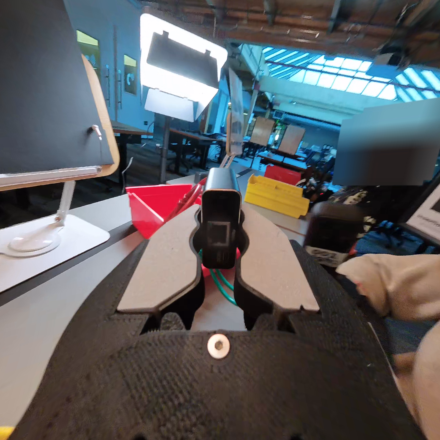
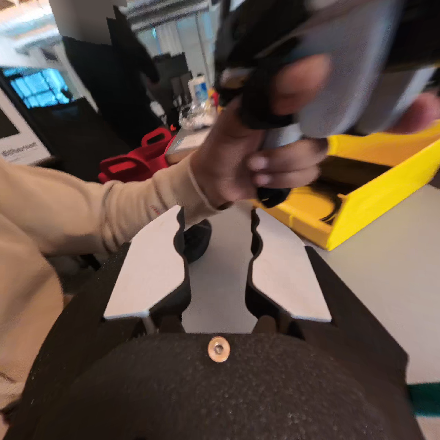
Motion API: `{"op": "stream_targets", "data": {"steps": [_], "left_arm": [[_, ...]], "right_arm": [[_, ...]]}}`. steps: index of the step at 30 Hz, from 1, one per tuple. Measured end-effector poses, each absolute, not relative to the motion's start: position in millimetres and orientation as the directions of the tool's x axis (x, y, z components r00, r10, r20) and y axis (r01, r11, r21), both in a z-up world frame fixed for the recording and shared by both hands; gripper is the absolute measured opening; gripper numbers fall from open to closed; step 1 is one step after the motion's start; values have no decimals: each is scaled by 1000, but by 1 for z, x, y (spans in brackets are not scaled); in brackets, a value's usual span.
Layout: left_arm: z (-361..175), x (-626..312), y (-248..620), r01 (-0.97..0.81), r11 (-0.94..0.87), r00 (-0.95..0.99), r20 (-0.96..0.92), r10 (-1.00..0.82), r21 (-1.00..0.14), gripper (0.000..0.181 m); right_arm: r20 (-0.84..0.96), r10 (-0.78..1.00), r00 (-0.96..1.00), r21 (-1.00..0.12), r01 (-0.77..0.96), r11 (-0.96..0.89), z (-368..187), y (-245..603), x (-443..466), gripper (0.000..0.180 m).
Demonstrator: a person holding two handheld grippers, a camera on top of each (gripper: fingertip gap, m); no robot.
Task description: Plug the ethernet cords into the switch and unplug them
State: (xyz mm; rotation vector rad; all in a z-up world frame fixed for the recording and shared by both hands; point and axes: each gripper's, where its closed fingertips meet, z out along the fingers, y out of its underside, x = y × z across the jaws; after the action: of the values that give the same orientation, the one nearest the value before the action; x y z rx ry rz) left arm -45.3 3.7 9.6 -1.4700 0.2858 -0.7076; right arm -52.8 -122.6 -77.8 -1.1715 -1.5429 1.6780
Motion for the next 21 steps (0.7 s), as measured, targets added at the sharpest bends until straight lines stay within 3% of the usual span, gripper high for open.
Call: {"op": "stream_targets", "data": {"steps": [9, 16, 21], "left_arm": [[20, -5, -13, 318, -76, 623, 268, -735, -945, 26], [4, 16, -19, 360, -256, 409, 399, -821, -897, 26], [-6, 19, -22, 298, -297, 384, 399, -833, -907, 26]], "right_arm": [[-287, 893, -348, -899, -225, -376, 10, -12, -12, 57], [-179, 883, -435, -949, -160, -271, 16, -20, 1, 28], [-142, 884, -445, -974, -97, -205, 8, -23, 2, 25]]}}
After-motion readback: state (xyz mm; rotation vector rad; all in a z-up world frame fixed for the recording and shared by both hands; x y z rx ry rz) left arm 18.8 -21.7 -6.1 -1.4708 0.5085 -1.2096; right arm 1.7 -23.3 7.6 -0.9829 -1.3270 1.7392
